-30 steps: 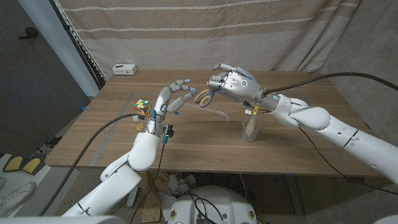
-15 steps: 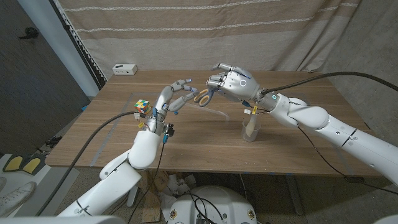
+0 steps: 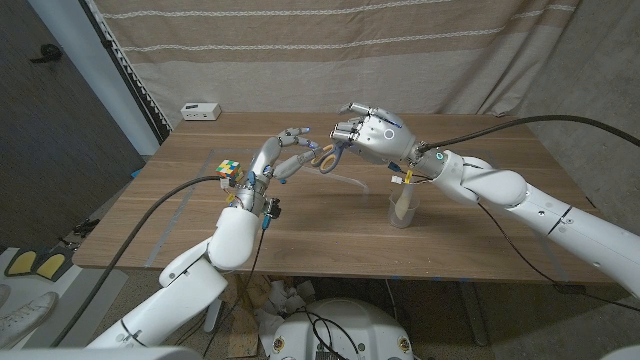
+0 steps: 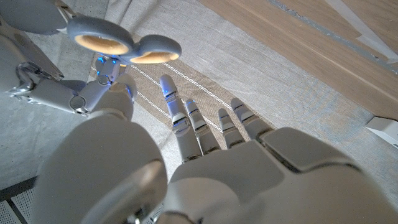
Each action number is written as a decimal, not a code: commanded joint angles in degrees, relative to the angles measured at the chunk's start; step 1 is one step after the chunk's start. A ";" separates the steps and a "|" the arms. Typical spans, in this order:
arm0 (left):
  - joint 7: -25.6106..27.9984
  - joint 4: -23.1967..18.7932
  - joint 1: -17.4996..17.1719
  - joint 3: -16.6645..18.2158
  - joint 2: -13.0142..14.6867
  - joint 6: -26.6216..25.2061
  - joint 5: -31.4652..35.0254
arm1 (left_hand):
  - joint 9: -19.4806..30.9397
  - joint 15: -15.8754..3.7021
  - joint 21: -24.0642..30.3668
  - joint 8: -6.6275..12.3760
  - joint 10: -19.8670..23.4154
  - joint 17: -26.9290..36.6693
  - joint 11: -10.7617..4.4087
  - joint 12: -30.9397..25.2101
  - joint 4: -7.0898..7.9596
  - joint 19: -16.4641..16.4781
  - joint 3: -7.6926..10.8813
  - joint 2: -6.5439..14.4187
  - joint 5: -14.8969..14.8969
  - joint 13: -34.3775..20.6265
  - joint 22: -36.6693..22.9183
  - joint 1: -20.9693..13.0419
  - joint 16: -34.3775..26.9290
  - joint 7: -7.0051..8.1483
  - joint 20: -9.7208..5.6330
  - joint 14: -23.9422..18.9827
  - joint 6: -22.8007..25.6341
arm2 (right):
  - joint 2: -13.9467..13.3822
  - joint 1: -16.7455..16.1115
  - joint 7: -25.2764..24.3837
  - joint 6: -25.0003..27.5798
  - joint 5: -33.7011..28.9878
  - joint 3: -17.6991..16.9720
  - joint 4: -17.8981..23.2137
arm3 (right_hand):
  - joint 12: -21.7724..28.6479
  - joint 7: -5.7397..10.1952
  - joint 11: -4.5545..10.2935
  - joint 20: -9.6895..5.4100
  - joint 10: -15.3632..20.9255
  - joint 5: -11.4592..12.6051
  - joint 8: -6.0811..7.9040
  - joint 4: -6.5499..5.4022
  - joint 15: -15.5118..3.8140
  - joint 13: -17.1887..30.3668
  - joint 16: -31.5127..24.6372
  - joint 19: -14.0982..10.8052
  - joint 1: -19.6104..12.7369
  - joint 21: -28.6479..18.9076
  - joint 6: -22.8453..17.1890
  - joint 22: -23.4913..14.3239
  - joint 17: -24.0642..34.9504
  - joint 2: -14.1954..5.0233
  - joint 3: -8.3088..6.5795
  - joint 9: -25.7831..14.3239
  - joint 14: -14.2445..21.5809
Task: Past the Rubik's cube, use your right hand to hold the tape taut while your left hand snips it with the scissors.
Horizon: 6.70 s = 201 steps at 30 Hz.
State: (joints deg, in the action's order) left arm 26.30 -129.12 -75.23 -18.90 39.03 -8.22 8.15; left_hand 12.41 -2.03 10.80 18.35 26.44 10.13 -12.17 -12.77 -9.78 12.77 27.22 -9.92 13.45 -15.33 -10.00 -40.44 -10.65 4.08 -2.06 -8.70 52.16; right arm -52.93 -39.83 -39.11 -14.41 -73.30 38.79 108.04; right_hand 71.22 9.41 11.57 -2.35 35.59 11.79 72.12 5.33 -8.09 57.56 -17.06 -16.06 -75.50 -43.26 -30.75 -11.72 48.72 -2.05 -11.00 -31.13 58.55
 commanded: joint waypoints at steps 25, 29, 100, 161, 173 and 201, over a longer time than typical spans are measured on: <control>-0.43 -4.40 -1.34 -0.19 2.45 -6.45 0.83 | 1.92 -5.09 0.38 -2.52 -4.22 0.18 -0.04 0.83 -0.54 1.00 -4.01 -0.72 0.69 -0.31 0.04 -2.88 0.00 1.57 -1.89 1.60 -7.63 | 0.53 2.07 2.50 -0.09 -1.35 1.31 -0.17 | 0.54 -0.09 -0.03 -6.41 -0.45 0.28 0.87 -0.16 -5.71 -0.13 1.26 1.12 -6.95 -2.08 0.15 0.17 0.75 -7.73 -0.44 0.18 2.26; -0.05 -4.72 -2.52 0.47 2.56 -5.91 0.11 | 2.17 -5.12 0.40 -2.40 -4.36 0.18 -0.07 0.76 -0.53 1.15 -4.19 -0.64 0.79 -0.33 0.03 -3.62 -0.03 1.63 -1.95 1.63 -7.66 | 0.75 2.26 3.06 -0.01 -1.51 1.52 -0.35 | 0.60 -0.04 -0.02 -6.42 -0.40 0.29 0.89 -0.17 -5.71 -0.15 1.41 1.21 -6.93 -2.28 0.12 0.19 0.78 -7.76 -0.45 0.31 2.29; -1.08 -5.22 1.12 -4.71 3.70 -11.72 3.86 | 1.04 -5.46 0.45 -1.54 -6.15 0.30 0.58 0.25 0.89 1.95 -6.56 -0.05 -0.28 0.47 -0.12 -8.65 -0.37 -2.43 -3.00 1.20 -0.82 | 2.01 3.21 2.47 -0.79 -2.33 3.05 -0.33 | 1.22 0.04 -0.03 -6.61 -0.63 0.17 2.24 -0.12 -5.73 -0.75 3.78 2.87 -6.51 -6.67 0.84 0.56 1.92 -7.73 -0.47 1.12 2.94; -7.61 -9.60 6.48 -9.69 6.08 -21.87 2.66 | 0.74 -4.49 0.93 -4.21 -6.33 0.31 2.26 0.05 0.60 3.58 -8.90 1.09 0.09 1.34 -0.32 -8.75 -0.65 -3.55 -1.93 -1.05 -4.92 | 2.06 3.55 0.40 -2.04 -1.76 3.58 -0.70 | 1.90 0.07 -0.02 -7.00 -0.77 0.12 3.50 0.03 -5.73 -1.22 4.82 4.30 -6.17 -10.74 1.25 0.83 2.54 -7.62 -0.56 1.92 3.55; -7.02 -9.32 6.63 -10.38 6.59 -20.83 1.92 | 0.72 -4.44 1.11 -3.92 -5.90 0.32 2.17 -0.12 0.73 4.12 -9.06 1.04 -0.05 1.44 -0.37 -8.78 -0.77 -3.78 -1.89 -1.65 -3.94 | 1.94 2.82 0.58 -1.86 -1.60 3.09 0.21 | 1.99 0.17 -0.02 -7.08 -0.79 0.09 3.73 0.06 -5.74 -1.38 4.91 4.52 -6.09 -11.51 1.15 0.88 2.61 -7.59 -0.57 2.18 3.61; 2.98 -2.27 3.08 -10.29 0.15 -8.03 4.00 | 2.75 -7.79 2.59 1.46 3.08 0.57 -0.13 -3.27 0.71 8.02 -7.47 2.90 -1.93 0.92 -1.14 -11.59 -2.03 -2.12 -1.09 -10.17 8.45 | 1.95 2.22 0.95 -2.38 -0.25 2.33 0.13 | 2.40 -0.09 -0.03 -7.20 -0.77 0.11 4.24 0.10 -5.74 -1.38 5.15 5.02 -5.92 -12.99 1.18 0.98 2.47 -7.61 -0.64 2.51 3.70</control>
State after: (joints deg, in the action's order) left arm 27.00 -133.55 -71.48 -29.01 41.46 -19.18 10.93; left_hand 14.78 -2.35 13.15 18.99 28.83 10.55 -12.28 -15.72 -9.15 20.17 19.16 -7.09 11.64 -14.25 -10.82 -51.12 -12.38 1.94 -2.48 -18.24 59.09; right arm -50.84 -37.42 -38.20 -16.19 -74.22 41.42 108.27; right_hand 73.13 9.53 11.56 -2.35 34.99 11.50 75.89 5.43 -7.85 55.97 -11.61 -11.35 -75.03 -55.71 -29.66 -10.66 51.10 -2.52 -11.09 -28.67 59.77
